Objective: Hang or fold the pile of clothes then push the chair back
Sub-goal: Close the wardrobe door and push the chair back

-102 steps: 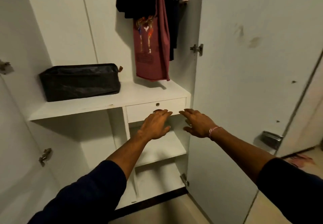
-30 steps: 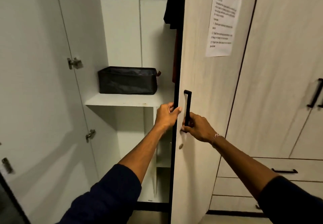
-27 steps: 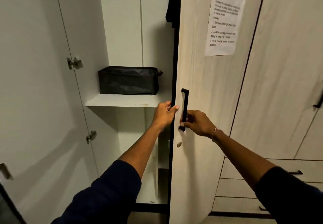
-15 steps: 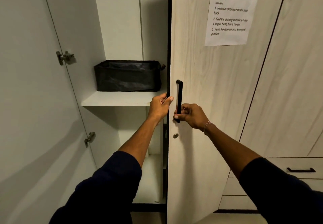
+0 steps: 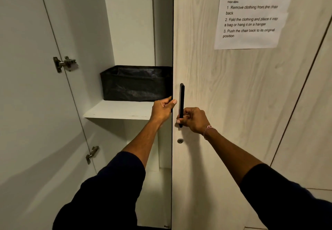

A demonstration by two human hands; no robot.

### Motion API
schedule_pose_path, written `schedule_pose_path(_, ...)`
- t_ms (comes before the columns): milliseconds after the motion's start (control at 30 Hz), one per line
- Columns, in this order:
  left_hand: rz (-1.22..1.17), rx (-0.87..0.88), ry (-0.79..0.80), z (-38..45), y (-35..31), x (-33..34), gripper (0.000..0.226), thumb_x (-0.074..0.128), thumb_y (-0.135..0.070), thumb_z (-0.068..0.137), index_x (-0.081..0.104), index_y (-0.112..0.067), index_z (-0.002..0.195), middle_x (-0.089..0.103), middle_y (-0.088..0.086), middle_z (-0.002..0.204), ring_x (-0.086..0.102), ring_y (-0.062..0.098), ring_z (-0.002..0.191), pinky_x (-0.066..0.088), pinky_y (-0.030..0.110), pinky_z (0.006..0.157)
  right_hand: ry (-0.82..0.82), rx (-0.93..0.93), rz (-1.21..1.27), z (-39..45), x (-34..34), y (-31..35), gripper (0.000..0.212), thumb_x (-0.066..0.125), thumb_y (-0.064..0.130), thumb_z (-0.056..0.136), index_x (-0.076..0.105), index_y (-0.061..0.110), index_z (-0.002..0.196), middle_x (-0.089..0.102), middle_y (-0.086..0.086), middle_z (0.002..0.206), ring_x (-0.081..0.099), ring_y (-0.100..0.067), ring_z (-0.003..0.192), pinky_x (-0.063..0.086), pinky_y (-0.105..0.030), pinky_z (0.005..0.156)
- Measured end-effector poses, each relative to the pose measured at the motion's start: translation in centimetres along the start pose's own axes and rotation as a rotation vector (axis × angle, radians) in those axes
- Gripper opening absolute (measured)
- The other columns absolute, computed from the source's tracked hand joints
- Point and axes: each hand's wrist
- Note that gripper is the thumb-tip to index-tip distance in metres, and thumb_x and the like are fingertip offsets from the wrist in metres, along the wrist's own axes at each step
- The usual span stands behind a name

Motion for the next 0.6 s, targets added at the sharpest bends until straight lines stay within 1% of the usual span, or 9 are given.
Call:
schedule_pose_path(200, -0.022, -0.017, -0.031, 3.3, 1.1, 0.6, 0.049, 0.068, -0.031, 0.094, 0.058, -0.011, 0.138, 0.067, 0.008, 0.130, 0.064, 0.020, 0.118, 0.050, 0.040, 0.105, -0.038, 0.010, -0.035, 3.1, 0.9, -0.7, 0.015, 0.082, 0.011, 0.082, 0.074, 0.003, 0.092, 0.076, -0.007, 0.084, 0.074, -0.019, 0.079, 0.061, -0.038, 0.086)
schedule_pose_path(300, -0.009, -0.018, -0.046, 4.4, 1.2, 0.8, 0.047, 0.067, -0.029, 0.094, 0.059, -0.011, 0.137, 0.068, 0.008, 0.127, 0.065, 0.020, 0.116, 0.052, 0.040, 0.103, -0.094, 0.027, -0.074, 4.1, 1.6, -0.7, 0.015, 0.079, 0.011, 0.084, 0.074, 0.002, 0.095, 0.074, -0.009, 0.086, 0.069, -0.016, 0.073, 0.060, -0.032, 0.084)
schedule_pose_path(367, -0.010, -0.021, -0.051, 5.0, 1.3, 1.1, 0.046, 0.066, -0.029, 0.095, 0.060, -0.010, 0.136, 0.068, 0.007, 0.127, 0.065, 0.020, 0.115, 0.052, 0.041, 0.103, -0.144, 0.020, -0.153, 4.2, 2.0, -0.6, 0.018, 0.077, 0.014, 0.087, 0.074, 0.000, 0.098, 0.073, -0.011, 0.089, 0.064, -0.017, 0.071, 0.054, -0.026, 0.078)
schedule_pose_path(400, -0.010, -0.025, -0.054, 5.3, 1.3, 1.2, 0.045, 0.066, -0.028, 0.095, 0.060, -0.011, 0.136, 0.068, 0.007, 0.126, 0.065, 0.020, 0.115, 0.052, 0.041, 0.103, -0.161, 0.013, -0.196, 4.4, 2.2, -0.6, 0.020, 0.076, 0.016, 0.088, 0.074, 0.000, 0.100, 0.073, -0.012, 0.091, 0.065, -0.019, 0.073, 0.051, -0.024, 0.075)
schedule_pose_path(467, -0.006, -0.036, -0.055, 5.7, 1.3, 1.2, 0.044, 0.065, -0.028, 0.095, 0.060, -0.011, 0.136, 0.069, 0.007, 0.125, 0.065, 0.020, 0.115, 0.051, 0.041, 0.104, -0.171, 0.015, -0.274, 4.5, 2.6, -0.8, 0.022, 0.075, 0.021, 0.090, 0.075, 0.002, 0.101, 0.074, -0.013, 0.094, 0.069, -0.025, 0.080, 0.049, -0.025, 0.072)
schedule_pose_path(600, -0.010, -0.043, -0.070, 6.2, 1.5, 1.4, 0.042, 0.065, -0.027, 0.095, 0.061, -0.012, 0.135, 0.070, 0.007, 0.124, 0.066, 0.020, 0.114, 0.051, 0.042, 0.104, -0.147, 0.029, -0.406, 5.0, 2.5, -0.6, 0.029, 0.075, 0.030, 0.090, 0.074, 0.005, 0.104, 0.073, -0.013, 0.096, 0.070, -0.027, 0.084, 0.053, -0.028, 0.072)
Point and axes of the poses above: each hand's wrist, its own z-axis towards the middle knuckle, its own x-axis out of the palm, y = z × x
